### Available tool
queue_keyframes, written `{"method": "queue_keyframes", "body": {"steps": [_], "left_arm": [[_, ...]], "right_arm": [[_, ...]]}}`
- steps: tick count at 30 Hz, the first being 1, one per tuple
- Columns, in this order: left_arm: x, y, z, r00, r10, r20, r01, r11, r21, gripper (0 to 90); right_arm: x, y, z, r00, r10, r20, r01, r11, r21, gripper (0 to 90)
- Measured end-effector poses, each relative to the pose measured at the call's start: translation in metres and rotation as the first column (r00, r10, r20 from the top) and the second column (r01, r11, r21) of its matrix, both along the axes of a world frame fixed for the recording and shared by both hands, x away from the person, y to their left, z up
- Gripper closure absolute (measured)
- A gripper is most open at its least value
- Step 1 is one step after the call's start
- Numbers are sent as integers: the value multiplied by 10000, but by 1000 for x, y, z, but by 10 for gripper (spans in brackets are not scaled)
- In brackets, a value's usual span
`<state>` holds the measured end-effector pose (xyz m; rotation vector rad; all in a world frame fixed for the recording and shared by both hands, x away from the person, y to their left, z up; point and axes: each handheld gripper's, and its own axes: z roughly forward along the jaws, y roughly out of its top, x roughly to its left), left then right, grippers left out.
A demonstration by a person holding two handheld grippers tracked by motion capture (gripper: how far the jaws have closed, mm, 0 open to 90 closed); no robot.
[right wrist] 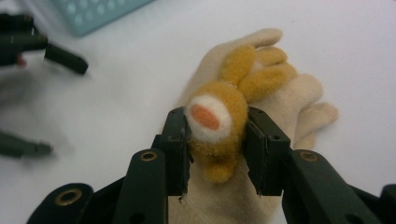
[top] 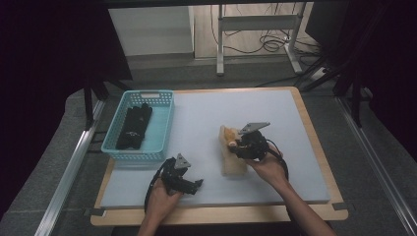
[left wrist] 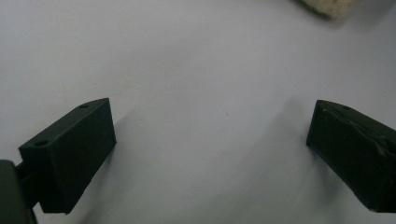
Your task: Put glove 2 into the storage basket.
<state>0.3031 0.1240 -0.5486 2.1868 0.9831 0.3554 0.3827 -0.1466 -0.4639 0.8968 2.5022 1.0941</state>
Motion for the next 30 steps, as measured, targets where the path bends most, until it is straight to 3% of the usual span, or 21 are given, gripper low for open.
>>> {"method": "queue_keyframes", "body": {"steps": [4,9,12,16,17,20,22,26,30], "left_arm": [[0,0,0,10000,3,-1,-3,10000,-1,16],[0,0,0,10000,4,-8,-4,10000,2,16],[0,0,0,10000,5,-7,-5,10000,5,16],[0,0,0,10000,30,-20,-30,10000,-18,16],[0,0,0,10000,32,-17,-32,10000,-17,16],[0,0,0,10000,36,-19,-36,10000,-22,16],[0,0,0,10000,37,-17,-37,10000,-21,16],[0,0,0,10000,18,-4,-18,10000,9,16],[0,0,0,10000,14,-15,-14,10000,-2,16]], "right_arm": [[5,6,-1,9975,-692,130,692,9976,-8,591],[9,13,-22,9928,-1167,-276,1158,9927,-326,437],[9,12,-24,9931,-1115,-353,1103,9933,-341,376],[8,1,-12,9934,-1137,-181,1136,9935,-79,370],[8,-2,-9,9939,-1098,-139,1098,9940,-32,383],[8,-11,-3,9951,-983,-56,983,9952,-7,552],[9,-15,-3,9965,-836,-61,836,9964,132,574],[13,-10,-11,9996,-245,-165,251,9990,376,434],[18,3,-26,9999,42,164,-39,9999,-163,384]]}}
